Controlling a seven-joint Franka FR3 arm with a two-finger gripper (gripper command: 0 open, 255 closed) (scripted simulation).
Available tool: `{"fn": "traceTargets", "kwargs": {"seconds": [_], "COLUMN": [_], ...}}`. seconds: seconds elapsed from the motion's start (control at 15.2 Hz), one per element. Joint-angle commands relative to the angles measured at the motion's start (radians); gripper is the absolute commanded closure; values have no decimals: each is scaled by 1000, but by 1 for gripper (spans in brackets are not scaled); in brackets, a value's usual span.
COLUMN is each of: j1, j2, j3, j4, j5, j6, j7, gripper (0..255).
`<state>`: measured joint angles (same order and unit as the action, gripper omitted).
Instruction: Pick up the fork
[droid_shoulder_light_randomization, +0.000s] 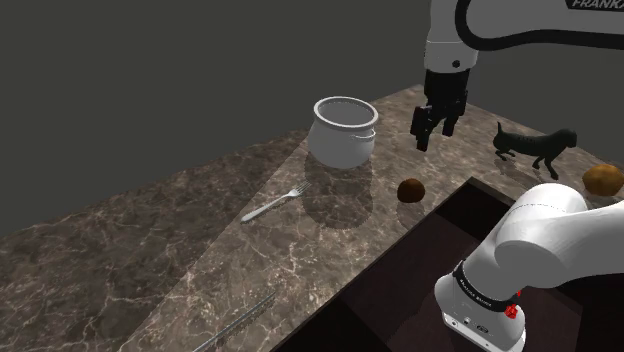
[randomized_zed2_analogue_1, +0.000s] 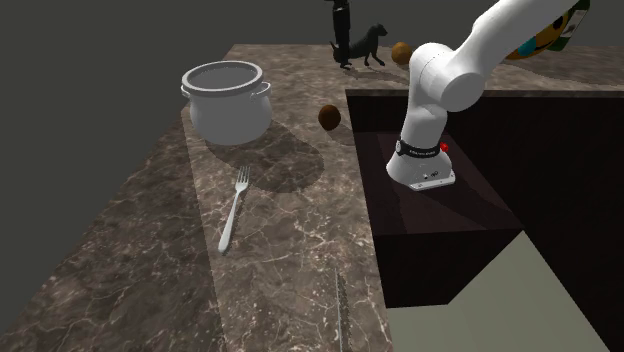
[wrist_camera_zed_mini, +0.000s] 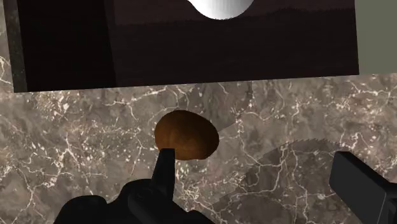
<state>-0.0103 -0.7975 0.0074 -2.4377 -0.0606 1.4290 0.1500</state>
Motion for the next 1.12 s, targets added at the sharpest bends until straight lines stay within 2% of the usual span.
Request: {"fn": "traceTargets", "kwargs": {"seconds": [0.0, 0.53, 1.06], "j1": [0, 97, 189], "j2": [0, 250, 508], "j3": [0, -51, -63], "j4": [0, 19, 98], "j5": [0, -48, -53], "j6": [0, 269, 492], "j7": [0, -274, -532], "gripper": [0, 0, 0]}}
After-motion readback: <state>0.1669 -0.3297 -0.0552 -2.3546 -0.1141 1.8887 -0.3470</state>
